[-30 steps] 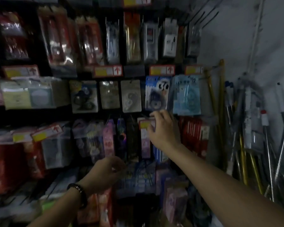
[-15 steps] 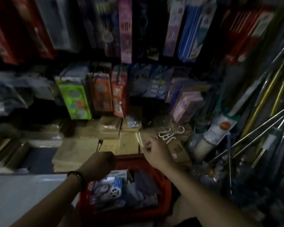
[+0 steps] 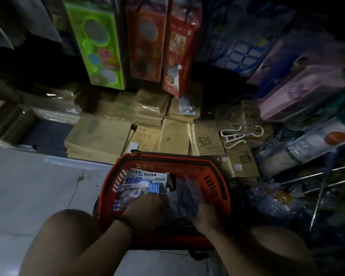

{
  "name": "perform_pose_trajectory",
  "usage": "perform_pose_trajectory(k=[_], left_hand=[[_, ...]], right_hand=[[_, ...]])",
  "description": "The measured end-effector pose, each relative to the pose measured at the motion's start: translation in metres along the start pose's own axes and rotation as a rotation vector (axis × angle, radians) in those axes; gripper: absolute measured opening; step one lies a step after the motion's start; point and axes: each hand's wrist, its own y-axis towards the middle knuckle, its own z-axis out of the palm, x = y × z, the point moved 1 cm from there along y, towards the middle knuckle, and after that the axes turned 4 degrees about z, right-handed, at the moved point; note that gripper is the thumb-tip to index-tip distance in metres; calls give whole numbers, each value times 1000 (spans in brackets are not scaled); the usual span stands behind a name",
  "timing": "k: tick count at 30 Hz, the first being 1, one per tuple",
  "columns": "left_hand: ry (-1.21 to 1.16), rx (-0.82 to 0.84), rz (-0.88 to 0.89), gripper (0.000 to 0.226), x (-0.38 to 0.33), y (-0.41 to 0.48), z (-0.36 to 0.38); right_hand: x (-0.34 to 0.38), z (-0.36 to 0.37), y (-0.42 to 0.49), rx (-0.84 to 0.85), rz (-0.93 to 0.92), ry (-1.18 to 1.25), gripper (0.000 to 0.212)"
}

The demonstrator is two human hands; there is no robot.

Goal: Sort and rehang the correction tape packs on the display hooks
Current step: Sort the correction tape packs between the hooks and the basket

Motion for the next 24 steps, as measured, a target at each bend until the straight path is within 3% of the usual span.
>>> perform_pose_trajectory(k=[5,10,13,16,24], left_hand=[[5,60,-14,31,17,17,-4],[27,94,-6,32,19,29,-2],[44,110,13,31,18,33,3],[52,124,22,32,20,36,7],[-50,95,39,27,28,35,11]], right_hand=[[13,10,37,-28,70,2,83],[16,29,50,-13,-16,-133,76],[11,33,40,-112,-75,-262,70],[3,32,36,-219,-50,-202,65],[5,9,45,-64,89,-151,54]])
